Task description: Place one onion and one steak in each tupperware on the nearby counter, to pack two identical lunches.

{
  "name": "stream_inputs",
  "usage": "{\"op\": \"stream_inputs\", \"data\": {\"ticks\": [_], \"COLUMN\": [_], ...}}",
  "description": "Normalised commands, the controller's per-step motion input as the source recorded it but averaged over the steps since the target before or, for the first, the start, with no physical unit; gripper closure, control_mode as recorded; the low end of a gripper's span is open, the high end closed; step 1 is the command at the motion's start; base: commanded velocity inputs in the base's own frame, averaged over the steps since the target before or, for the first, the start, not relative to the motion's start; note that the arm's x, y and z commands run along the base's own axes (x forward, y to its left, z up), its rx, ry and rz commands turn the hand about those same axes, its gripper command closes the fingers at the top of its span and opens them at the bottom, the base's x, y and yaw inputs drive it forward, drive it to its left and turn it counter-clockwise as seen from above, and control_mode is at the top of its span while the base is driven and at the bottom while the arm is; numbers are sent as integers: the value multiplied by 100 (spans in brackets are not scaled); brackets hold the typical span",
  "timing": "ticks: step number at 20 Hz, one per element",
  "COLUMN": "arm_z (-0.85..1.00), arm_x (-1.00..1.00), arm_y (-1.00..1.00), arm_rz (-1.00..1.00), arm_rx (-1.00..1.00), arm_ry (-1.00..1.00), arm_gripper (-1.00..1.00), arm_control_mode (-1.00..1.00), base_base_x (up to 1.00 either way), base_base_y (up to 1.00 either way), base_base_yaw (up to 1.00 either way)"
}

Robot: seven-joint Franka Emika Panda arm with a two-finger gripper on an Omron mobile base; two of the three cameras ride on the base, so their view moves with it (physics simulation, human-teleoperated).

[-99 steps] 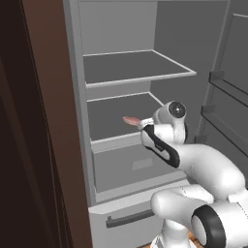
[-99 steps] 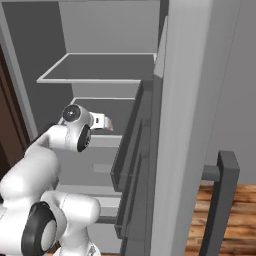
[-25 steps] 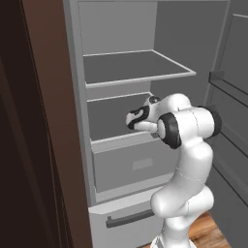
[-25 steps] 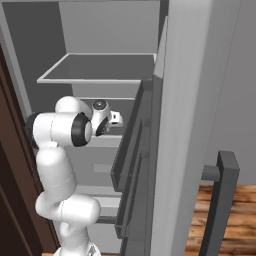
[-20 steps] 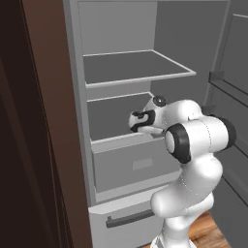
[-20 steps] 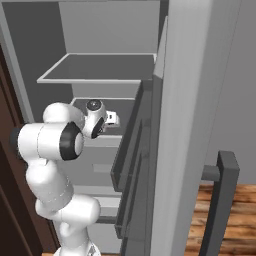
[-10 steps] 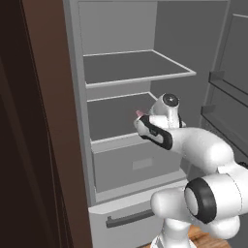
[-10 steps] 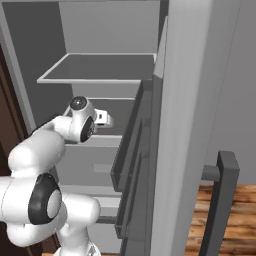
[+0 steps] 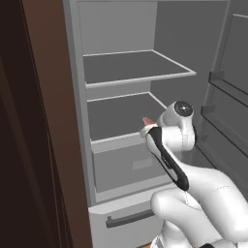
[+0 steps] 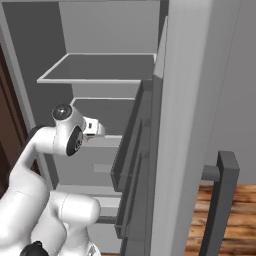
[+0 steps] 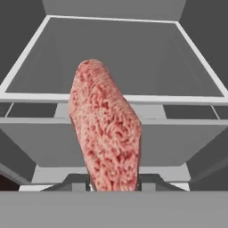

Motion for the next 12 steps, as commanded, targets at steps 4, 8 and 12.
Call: {"op": "stream_inputs", "data": {"ticks": [4,8,12], "arm_z": [1,0,0], "arm_x": [-66,-47,0], "arm_y": [-1,-6,0], "arm_rz": [0,0,0], "arm_rx": [0,0,0], "arm_ry": [1,2,0], "arm_gripper": [100,100,100], "arm_control_mode": [-100,100,100], "base_base_x": [0,-18,-86], "base_base_y": [0,-4,-28], "base_base_yaw": [0,0,0]}}
